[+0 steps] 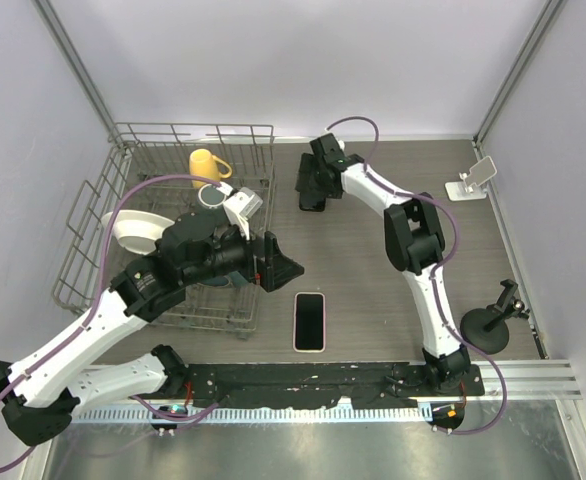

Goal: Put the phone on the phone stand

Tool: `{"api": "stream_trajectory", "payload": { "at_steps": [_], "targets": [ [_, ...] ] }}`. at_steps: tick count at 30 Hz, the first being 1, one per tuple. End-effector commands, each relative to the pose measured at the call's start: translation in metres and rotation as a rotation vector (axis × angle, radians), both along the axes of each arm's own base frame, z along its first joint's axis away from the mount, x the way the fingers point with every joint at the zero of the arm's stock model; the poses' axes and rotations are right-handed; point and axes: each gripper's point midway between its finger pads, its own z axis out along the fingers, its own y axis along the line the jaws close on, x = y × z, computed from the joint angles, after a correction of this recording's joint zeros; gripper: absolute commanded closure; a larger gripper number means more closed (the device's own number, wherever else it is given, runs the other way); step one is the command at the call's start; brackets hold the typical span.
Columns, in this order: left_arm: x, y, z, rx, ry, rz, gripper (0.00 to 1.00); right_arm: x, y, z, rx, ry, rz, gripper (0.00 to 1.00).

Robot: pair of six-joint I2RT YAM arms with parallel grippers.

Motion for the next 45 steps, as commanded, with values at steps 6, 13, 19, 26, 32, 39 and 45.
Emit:
{"api": "stream_trajectory", "payload": {
  "at_steps": [6, 13, 19, 26, 32, 39, 45],
  "targets": [
    [-0.003, 0.000, 0.014, -0.036, -0.035, -0.007, 0.04, 0.001, 0.010, -0.025, -0.207, 0.031, -0.151, 0.13],
    [-0.004, 0.000, 0.014, -0.042, -0.024, -0.007, 0.04, -0.003, 0.004, -0.014, -0.340, -0.011, -0.142, 0.13],
    [-0.005, -0.003, 0.014, -0.057, -0.014, -0.015, 0.04, -0.002, 0.003, 0.007, -0.442, -0.072, -0.071, 0.13],
    [-0.005, -0.002, 0.014, -0.063, -0.009, -0.013, 0.04, -0.007, -0.006, 0.006, -0.505, -0.063, -0.053, 0.12],
    [-0.006, -0.001, 0.016, -0.068, -0.010, -0.011, 0.04, -0.006, 0.003, -0.013, -0.359, 0.007, -0.024, 0.11],
    [-0.007, 0.001, 0.016, -0.064, -0.010, -0.007, 0.04, 0.007, -0.001, -0.020, -0.271, 0.028, -0.039, 0.11],
    [-0.007, -0.001, 0.016, -0.067, -0.007, -0.012, 0.04, 0.022, -0.003, -0.011, -0.287, -0.007, -0.012, 0.10]
  ]
}}
